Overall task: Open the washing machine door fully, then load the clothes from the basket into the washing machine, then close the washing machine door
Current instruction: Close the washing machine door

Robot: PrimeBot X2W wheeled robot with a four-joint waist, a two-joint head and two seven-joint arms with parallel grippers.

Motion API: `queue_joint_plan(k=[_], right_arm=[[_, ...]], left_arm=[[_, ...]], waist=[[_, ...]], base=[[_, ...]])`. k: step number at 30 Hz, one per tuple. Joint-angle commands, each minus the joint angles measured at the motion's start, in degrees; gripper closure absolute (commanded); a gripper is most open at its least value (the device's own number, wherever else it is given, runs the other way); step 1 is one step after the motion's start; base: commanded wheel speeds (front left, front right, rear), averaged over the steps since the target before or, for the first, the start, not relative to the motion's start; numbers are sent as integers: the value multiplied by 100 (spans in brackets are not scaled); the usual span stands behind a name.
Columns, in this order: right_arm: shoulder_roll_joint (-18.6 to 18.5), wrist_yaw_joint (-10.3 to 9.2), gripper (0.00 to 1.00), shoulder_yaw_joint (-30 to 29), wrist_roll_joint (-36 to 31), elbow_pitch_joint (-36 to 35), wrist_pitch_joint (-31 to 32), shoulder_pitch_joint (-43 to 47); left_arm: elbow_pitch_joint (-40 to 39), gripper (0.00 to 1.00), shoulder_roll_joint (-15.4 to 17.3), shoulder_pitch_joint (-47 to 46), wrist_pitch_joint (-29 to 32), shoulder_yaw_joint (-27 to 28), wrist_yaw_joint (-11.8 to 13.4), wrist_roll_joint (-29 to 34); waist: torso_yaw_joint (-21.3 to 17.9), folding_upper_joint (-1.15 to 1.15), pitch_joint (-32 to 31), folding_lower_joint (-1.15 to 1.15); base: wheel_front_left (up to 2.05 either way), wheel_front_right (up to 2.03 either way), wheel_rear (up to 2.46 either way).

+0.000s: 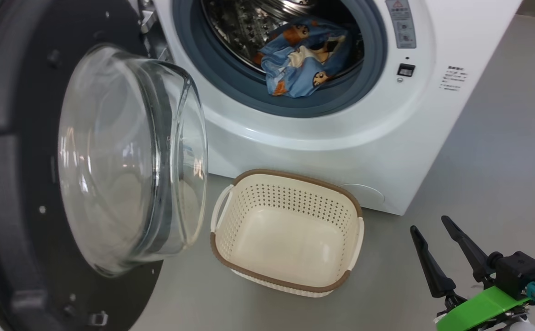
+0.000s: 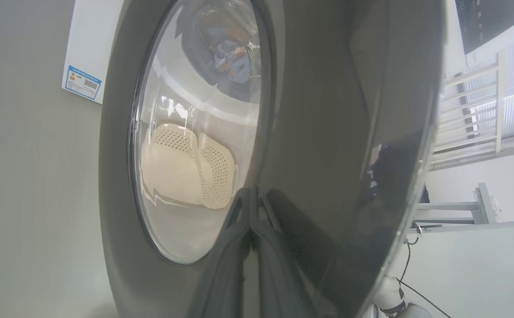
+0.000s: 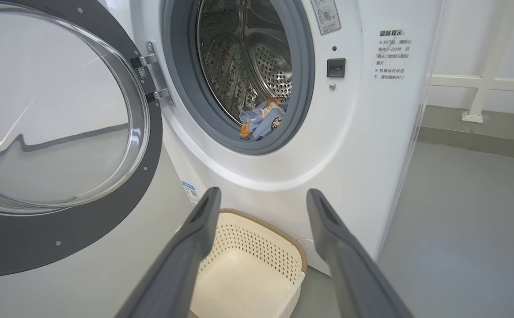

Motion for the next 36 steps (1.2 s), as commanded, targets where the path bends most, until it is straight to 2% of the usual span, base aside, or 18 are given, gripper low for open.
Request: queue_joint_plan(k=[1,9,20,28,36], right_arm=[[-26,9,0,98,-72,-149,-28,105],[42,9,0,41,-115,-185,-28,98],[151,9,0,-28,-122,-209,-28,72],[254,9,0,-71,-133,-238,-28,-20],[362,9,0,-100,-139,-257,-28,-132]], left_arm=[[-344,100,241,-68,93,185,0,-82],[-900,100,13,-122,79,10,107,-96],[-1159,100,-314,-408,-16,-303,173,7],[-937,100,-582,-835,-250,-529,191,252],[-473,100,-707,-1266,-473,-636,131,499]], waist=[[-113,0,-51,0],[-450,0,-25,0],[-1026,0,25,0],[-1533,0,193,0],[-2025,0,328,0]], base=[[0,0,0],[0,0,0],[0,0,0],[0,0,0],[0,0,0]])
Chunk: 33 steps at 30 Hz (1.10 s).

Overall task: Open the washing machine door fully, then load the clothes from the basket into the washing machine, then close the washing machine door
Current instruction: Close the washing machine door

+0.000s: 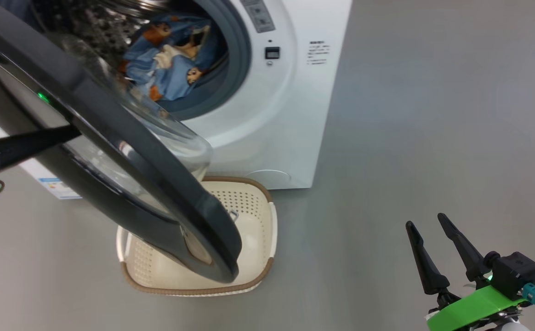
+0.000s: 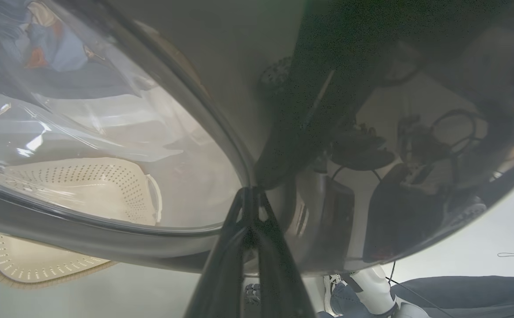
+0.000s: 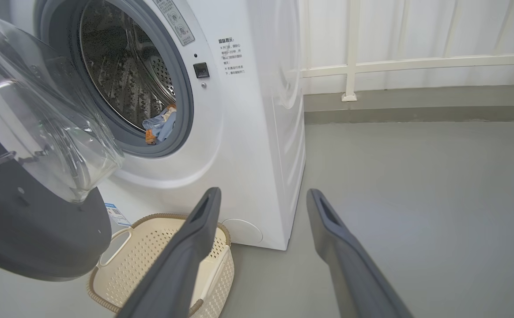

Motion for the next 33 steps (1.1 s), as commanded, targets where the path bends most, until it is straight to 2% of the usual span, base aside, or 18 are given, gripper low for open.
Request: queue_joint_plan(k=[1,7,13,26,29,31,32,33], right_arm=[[-18,9,0,104,-79,-151,-28,-174],[34,9,0,67,-87,-151,-28,-174],[16,9,0,21,-90,-142,-28,-145],[-75,9,0,61,-53,-109,-28,24],[-98,9,0,72,-40,-109,-28,53],[-111,9,0,77,-34,-114,-28,73],[-119,9,0,79,-33,-118,-28,78],[-127,9,0,81,-31,-121,-28,80]], left_arm=[[-69,100,250,-358,-84,229,-63,68],[211,100,128,-535,-305,193,-150,199],[268,100,47,-405,-406,178,-208,203],[-108,100,109,905,-971,396,-248,391],[-238,82,104,1273,-1142,481,-249,366],[-313,61,96,1506,-1277,518,-249,377],[-353,55,78,1620,-1346,537,-249,362],[-388,31,59,1728,-1431,561,-249,354]], waist=[[-231,0,112,0],[-329,0,138,0],[-253,0,40,0],[79,0,-268,0],[107,0,-311,0],[116,0,-331,0],[118,0,-332,0],[117,0,-335,0]], base=[[0,0,0],[0,0,0],[0,0,0],[0,0,0],[0,0,0],[0,0,0],[0,0,0],[0,0,0]])
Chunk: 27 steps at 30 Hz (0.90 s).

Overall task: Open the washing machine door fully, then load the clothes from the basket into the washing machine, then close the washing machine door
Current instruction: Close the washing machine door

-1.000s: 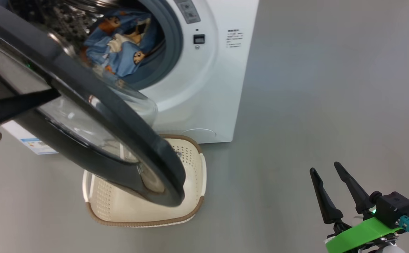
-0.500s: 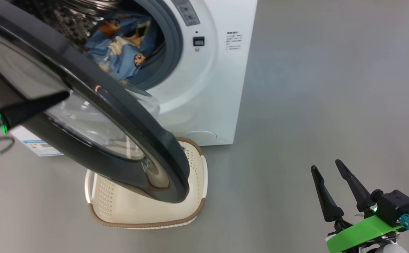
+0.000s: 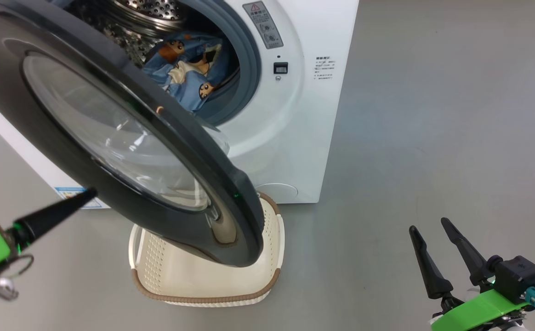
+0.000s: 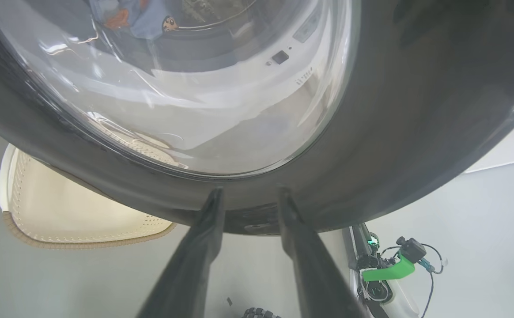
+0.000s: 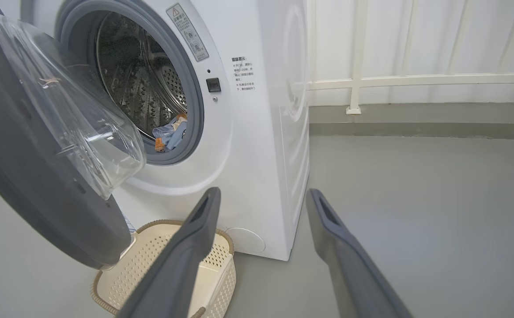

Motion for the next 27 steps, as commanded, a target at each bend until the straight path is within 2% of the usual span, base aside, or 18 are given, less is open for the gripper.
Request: queue_joint_plan(k=[1,2,11,16,20,27], right_arm=[[-89,9,0,114,-4,-137,-28,0],[-94,9,0,111,0,-141,-28,2],[-76,9,0,44,9,-160,-28,50],[-73,9,0,6,12,-159,-28,23],[-71,9,0,-17,10,-154,-28,5],[-76,9,0,-33,19,-132,-28,-10]], left_arm=[[-202,10,262,11,-122,299,-40,12],[-230,0,256,115,-200,308,-40,22],[-156,0,107,917,-1269,355,-40,192],[70,0,37,1221,-2090,290,-40,362],[291,0,106,1447,-2895,54,-40,695],[502,0,162,1712,-4280,-526,-40,890]], waist=[[-5,0,-3,0],[-12,0,-1,0],[-124,0,84,0],[-192,0,159,0],[-253,0,174,0],[-359,0,162,0]], base=[[0,0,0],[0,0,0],[0,0,0],[0,0,0],[0,0,0],[0,0,0]])
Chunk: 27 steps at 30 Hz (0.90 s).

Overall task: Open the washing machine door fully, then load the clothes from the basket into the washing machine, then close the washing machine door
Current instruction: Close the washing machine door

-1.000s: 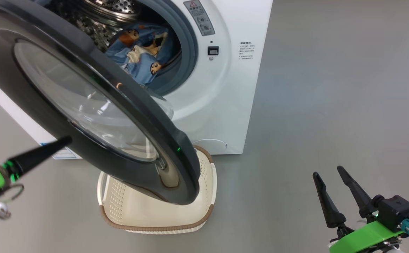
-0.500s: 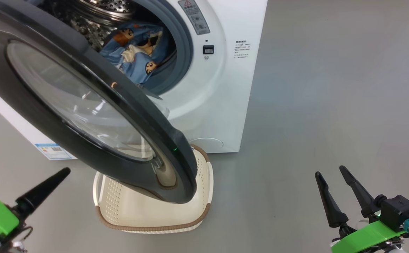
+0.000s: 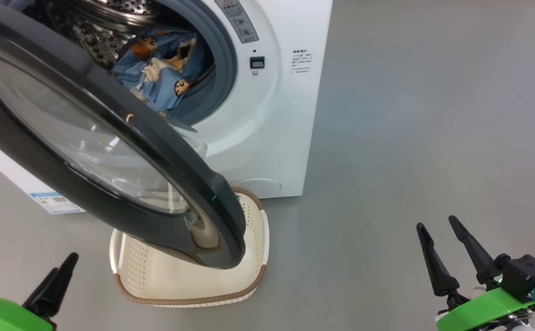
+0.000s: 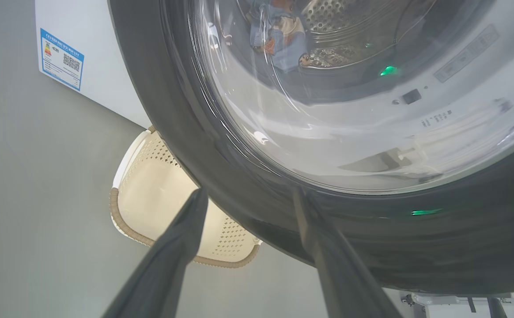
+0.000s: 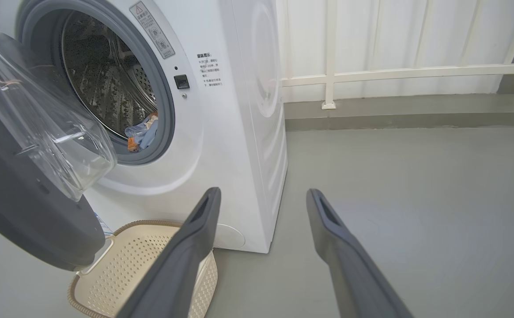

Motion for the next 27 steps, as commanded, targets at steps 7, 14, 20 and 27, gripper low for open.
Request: queue_joint_plan(k=[7,14,20,27], right_arm=[[-63,9,0,93,0,-118,-28,-21],[-53,9,0,63,-3,-113,-28,-12],[-26,9,0,-3,-1,-133,-28,9],[-20,9,0,-14,1,-139,-28,10]], left_arm=[[88,0,469,19,-1835,-577,-40,539],[515,0,538,-93,-2562,-1147,-40,1157],[577,0,78,-175,-2588,-531,-40,2451],[356,0,-419,-27,-2589,115,-41,3790]], waist=[[-120,0,-8,0],[-187,0,-31,0],[-205,0,-21,0],[-253,0,-9,0]], base=[[0,0,0],[0,0,0],[0,0,0],[0,0,0]])
